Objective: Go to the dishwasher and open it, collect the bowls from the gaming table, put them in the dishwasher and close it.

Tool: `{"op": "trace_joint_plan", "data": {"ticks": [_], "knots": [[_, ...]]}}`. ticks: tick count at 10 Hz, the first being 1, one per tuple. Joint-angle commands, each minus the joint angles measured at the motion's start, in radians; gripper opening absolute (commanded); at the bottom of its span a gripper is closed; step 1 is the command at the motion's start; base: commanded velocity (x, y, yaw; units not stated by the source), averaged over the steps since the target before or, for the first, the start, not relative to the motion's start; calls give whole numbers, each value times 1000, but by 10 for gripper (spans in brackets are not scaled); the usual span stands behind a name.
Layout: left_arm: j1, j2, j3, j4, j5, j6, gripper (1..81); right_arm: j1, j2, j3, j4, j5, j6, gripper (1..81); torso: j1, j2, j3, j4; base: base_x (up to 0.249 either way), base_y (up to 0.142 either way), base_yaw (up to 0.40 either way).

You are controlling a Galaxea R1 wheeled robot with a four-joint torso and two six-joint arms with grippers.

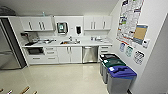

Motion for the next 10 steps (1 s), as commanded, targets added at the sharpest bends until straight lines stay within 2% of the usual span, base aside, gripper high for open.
{"op": "trace_joint_plan", "data": {"ticks": [1,10], "knots": [[-51,-14,9,6,50,10,811,41,-13,13,-9,-52,-4,811,0,0,0,0,228,0,0],[-49,-14,9,8,50,10,811,41,-10,9,-11,-53,-4,811,0,0,0,0,228,0,0]]}}
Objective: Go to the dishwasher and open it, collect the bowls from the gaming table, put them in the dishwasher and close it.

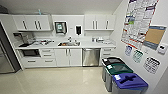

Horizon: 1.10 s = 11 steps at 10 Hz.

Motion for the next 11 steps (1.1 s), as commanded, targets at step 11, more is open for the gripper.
{"op": "trace_joint_plan", "data": {"ticks": [11], "knots": [[-48,-20,9,6,50,10,811,44,-13,11,-12,-54,-6,811,0,0,0,0,170,0,0]]}}
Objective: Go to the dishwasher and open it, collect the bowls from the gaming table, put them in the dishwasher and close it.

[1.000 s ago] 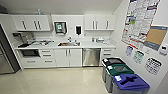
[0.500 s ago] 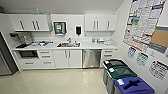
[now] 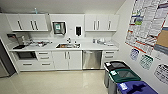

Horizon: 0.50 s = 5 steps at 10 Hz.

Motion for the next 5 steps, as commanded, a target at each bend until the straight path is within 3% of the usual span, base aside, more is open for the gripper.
{"op": "trace_joint_plan", "data": {"ticks": [1,5], "knots": [[-49,-14,9,6,50,10,811,44,-13,11,-12,-53,-5,811,0,0,0,0,159,0,0],[-49,-17,9,8,50,10,811,44,-13,11,-12,-53,-5,811,0,0,0,0,145,0,0]]}}
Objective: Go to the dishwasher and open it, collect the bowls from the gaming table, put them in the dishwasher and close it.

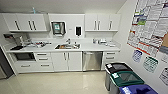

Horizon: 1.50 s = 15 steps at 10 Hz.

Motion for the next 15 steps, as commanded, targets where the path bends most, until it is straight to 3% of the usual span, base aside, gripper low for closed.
{"op": "trace_joint_plan", "data": {"ticks": [1,15], "knots": [[-49,-17,9,8,51,9,811,42,-15,11,-12,-54,-5,811,0,0,0,0,118,0,0],[-46,-18,9,8,51,10,811,42,-9,11,-13,-55,-5,811,0,0,0,0,111,0,0]]}}
